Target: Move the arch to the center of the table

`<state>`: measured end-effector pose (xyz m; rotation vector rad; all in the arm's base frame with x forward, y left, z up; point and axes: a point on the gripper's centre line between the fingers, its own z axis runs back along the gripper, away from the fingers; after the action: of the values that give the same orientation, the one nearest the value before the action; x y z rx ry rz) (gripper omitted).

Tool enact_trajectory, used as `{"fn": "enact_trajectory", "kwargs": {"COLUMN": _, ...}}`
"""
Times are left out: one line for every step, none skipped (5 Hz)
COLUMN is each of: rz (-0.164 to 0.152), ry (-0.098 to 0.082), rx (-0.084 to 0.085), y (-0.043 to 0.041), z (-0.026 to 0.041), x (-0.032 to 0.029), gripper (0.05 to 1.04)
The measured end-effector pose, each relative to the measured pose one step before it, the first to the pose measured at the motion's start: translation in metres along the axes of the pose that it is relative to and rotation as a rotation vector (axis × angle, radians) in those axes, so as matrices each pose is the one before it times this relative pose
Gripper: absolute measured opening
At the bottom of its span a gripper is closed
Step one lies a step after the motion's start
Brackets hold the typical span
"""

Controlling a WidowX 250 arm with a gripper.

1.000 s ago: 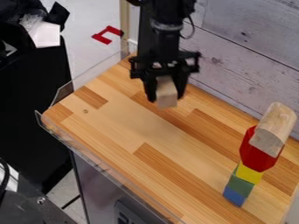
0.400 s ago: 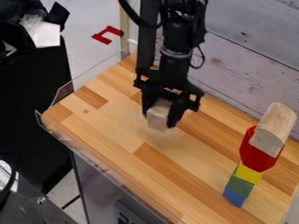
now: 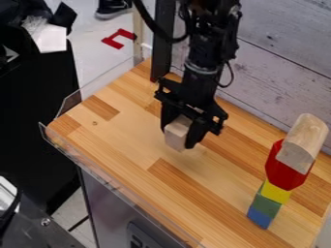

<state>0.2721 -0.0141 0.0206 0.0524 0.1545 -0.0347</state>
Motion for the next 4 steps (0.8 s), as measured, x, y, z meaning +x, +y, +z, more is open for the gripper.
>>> {"fn": "enact_trajectory", "kwargs": {"rz": 0.0264, "ry": 0.0043, "rx": 0.0005, "y": -0.00228, "z": -0.00865, "x": 0.00252, "gripper": 0.604}}
{"fn": "enact_trajectory", "kwargs": {"rz": 0.0411, "ry": -0.0495, "rx": 0.0030, "y": -0.00725, "z": -0.00775, "x": 0.00970, "gripper": 0.604}}
{"fn": "enact_trajectory", "kwargs": {"rz": -0.0197, "ry": -0.0083, "rx": 0.0031, "y": -0.01054, "z": -0.00466, "x": 0.00422, "gripper": 0.604}}
{"fn": "enact_trajectory", "kwargs": {"rz": -0.0322, "ry": -0.0059, "rx": 0.0054, "y": -0.01069, "z": 0.00016, "x": 0.00159, "gripper": 0.604}}
